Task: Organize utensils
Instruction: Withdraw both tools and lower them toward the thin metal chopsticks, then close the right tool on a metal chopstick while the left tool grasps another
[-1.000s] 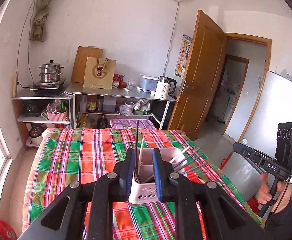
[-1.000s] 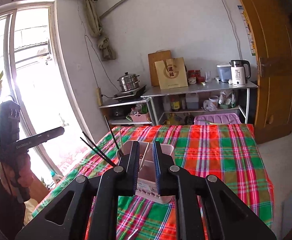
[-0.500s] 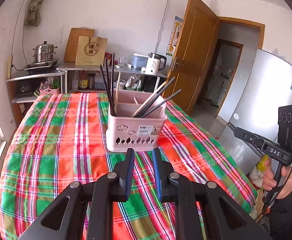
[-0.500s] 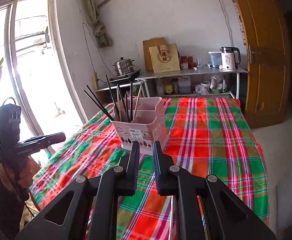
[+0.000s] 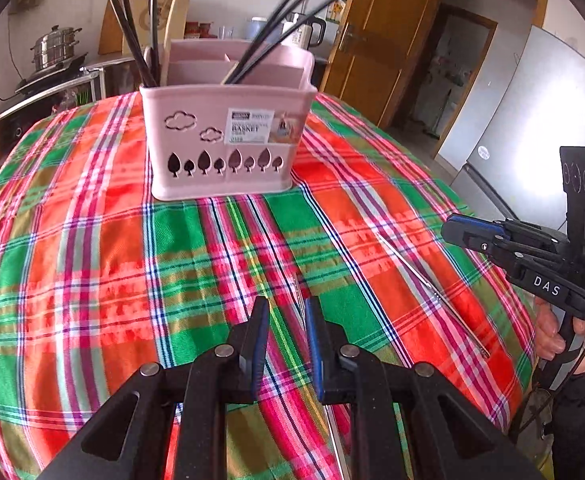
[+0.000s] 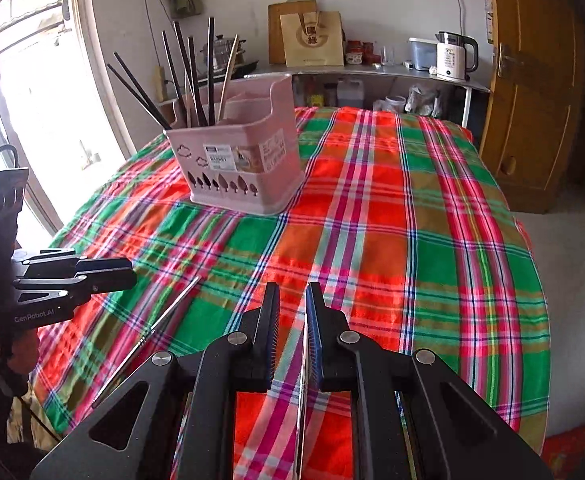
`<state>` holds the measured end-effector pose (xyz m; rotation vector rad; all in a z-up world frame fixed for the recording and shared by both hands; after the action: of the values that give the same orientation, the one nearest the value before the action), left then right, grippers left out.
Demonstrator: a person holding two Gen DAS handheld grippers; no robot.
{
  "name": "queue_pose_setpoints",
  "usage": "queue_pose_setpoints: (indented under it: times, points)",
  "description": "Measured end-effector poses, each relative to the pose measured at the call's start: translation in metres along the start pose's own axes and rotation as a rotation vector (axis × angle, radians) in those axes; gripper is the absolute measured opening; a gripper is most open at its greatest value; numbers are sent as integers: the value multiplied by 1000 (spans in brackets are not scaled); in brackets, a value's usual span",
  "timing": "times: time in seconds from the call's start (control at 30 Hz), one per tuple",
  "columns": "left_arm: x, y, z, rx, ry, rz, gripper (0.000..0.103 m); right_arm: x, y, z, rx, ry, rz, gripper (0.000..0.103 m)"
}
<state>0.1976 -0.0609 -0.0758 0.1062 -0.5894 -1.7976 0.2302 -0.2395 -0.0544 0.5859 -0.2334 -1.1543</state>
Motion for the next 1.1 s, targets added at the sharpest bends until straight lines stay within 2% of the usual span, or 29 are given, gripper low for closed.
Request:
queue_pose_setpoints:
  times: [0.27, 0.43, 0.73, 0.8, 0.93, 1.03, 1.1]
  points:
    - [7, -1, -39, -103, 16, -2, 18, 5, -8, -39, -118, -21, 33, 14]
    - [11, 3, -44, -113, 37, -14, 18, 8, -9, -55, -169, -43, 51, 14]
    - [27, 5, -49, -107, 170, -106, 18, 5, -2, -65, -197, -76, 82, 13]
    - [29, 5, -50, -107, 179, -108, 18, 3, -2, -65, -199, -82, 87, 9]
    - [29, 8, -51, -111, 159, -101, 6, -1, -2, -65, -205, -81, 94, 4]
    - [22, 15, -51, -112, 98, -60, 4, 0, -2, -65, -201, -71, 88, 4]
    - [17, 17, -49, -104, 83, -41, 4, -1, -1, -62, -190, -63, 84, 4]
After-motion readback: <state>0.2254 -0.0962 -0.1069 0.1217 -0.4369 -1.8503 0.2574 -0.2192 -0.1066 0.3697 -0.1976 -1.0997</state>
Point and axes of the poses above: each gripper's, at about its wrist camera, not at the fingertips, and z roughly against the way its jaws point, x to its right, y to its top, the point moved 7 cm from there along -z, roughly the way its jaws point, and after that the axes turned 11 degrees about -x, right-handed, at the moved point
